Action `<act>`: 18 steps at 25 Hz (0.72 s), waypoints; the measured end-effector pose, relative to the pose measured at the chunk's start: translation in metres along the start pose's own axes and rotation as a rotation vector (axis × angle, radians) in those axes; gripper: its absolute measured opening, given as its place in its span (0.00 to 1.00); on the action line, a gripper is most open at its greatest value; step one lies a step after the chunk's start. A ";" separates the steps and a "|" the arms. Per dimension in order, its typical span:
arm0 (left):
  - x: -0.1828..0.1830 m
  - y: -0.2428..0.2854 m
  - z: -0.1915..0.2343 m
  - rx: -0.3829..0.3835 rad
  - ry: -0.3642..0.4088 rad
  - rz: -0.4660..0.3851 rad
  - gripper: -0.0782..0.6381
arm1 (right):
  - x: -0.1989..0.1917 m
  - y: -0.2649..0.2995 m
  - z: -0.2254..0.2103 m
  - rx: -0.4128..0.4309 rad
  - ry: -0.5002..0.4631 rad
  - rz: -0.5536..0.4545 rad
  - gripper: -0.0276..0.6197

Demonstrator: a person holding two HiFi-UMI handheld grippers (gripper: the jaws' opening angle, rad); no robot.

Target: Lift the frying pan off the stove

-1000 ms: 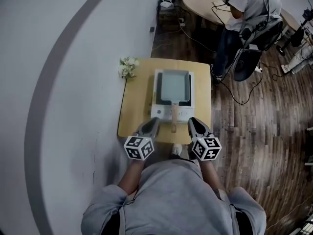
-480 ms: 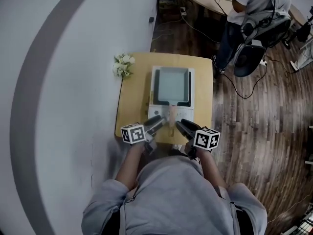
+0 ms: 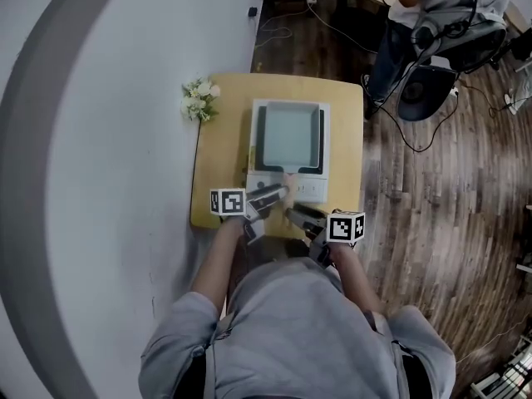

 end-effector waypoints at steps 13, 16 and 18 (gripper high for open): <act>0.002 0.047 0.012 -0.235 -0.092 0.196 0.41 | -0.010 0.023 -0.005 0.107 0.071 0.074 0.33; 0.003 0.055 0.013 -0.263 -0.134 0.218 0.41 | -0.010 0.025 -0.005 0.125 0.080 0.082 0.33; 0.004 0.058 0.013 -0.283 -0.126 0.230 0.40 | -0.009 0.027 -0.004 0.132 0.082 0.087 0.32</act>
Point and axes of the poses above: the fingertips, and each gripper's own axes: y forward along the fingers, z to its left, x out of its top, the point moved 4 cm from there along -y, backward along the fingers, and after that the axes turned 14 degrees about z, right-handed, at the moved point
